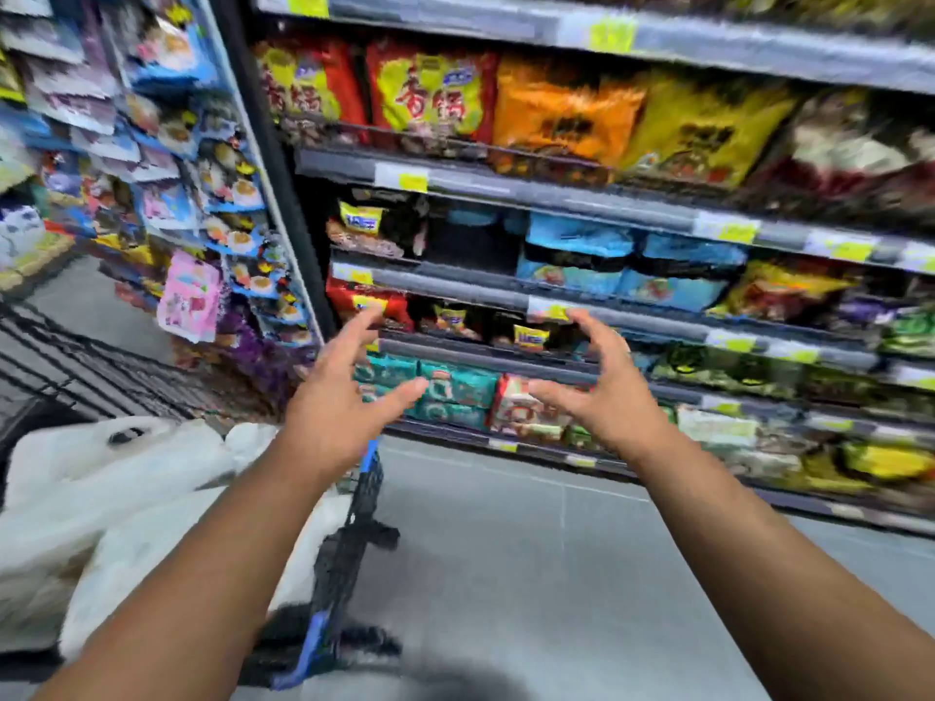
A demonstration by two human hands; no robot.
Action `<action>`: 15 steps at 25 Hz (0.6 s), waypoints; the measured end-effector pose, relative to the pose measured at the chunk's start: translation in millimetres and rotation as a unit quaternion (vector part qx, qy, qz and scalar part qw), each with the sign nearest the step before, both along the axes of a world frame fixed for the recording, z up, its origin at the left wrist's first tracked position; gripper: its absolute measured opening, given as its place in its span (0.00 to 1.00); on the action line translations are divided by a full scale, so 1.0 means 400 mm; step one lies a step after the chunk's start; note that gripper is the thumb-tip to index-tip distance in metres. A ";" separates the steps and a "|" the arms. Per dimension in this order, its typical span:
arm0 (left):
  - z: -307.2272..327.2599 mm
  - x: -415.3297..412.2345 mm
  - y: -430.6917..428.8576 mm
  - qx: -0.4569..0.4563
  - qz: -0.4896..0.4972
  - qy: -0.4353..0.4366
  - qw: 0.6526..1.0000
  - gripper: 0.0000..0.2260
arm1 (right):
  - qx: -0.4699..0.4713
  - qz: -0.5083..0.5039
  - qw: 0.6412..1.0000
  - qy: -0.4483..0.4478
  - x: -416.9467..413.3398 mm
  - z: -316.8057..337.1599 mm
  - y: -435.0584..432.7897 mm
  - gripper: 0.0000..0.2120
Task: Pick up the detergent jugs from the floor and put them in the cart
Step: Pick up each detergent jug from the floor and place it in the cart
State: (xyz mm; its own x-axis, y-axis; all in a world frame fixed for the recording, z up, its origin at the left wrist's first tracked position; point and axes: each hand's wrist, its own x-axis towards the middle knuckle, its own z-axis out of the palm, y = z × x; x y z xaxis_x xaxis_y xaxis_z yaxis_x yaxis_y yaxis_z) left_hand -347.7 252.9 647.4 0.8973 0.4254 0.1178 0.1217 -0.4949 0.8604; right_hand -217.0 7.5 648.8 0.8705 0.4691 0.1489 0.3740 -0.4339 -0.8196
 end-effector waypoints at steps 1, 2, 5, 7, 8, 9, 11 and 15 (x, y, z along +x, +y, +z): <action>0.012 0.034 -0.059 -0.006 -0.023 -0.008 1.000 0.37 | 0.003 -0.023 1.000 -0.001 0.003 0.018 -0.078 0.41; 0.024 0.076 -0.139 -0.006 -0.049 -0.011 0.999 0.37 | 0.003 -0.053 0.999 0.000 0.002 0.038 -0.175 0.41; 0.058 0.192 -0.414 -0.010 -0.140 -0.021 0.990 0.37 | 0.023 -0.132 0.991 0.006 -0.006 0.079 -0.472 0.40; 0.073 0.263 -0.630 -0.019 -0.205 -0.025 0.978 0.38 | 0.029 -0.191 0.981 -0.011 -0.020 0.094 -0.683 0.39; 0.078 0.290 -0.729 -0.019 -0.234 -0.024 0.972 0.38 | 0.025 -0.219 0.975 -0.019 -0.032 0.098 -0.775 0.39; 0.081 0.312 -0.822 -0.020 -0.264 -0.023 0.964 0.37 | 0.020 -0.241 0.970 -0.024 -0.042 0.099 -0.862 0.39; 0.097 0.349 -1.037 -0.029 -0.323 -0.014 0.946 0.36 | 0.012 -0.287 0.957 -0.031 -0.069 0.106 -1.056 0.39; 0.126 0.399 -1.396 -0.063 -0.415 0.005 0.908 0.33 | 0.023 -0.382 0.924 -0.013 -0.117 0.109 -1.373 0.39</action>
State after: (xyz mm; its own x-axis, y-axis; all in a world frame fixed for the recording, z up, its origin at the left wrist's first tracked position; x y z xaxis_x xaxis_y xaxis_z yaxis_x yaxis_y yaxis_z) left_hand -188.0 -305.6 697.9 0.9160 -0.3870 0.1056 -0.2398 -0.3170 0.9176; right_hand -263.8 -541.7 692.5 0.9406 -0.2881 0.1797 -0.0065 -0.5443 -0.8389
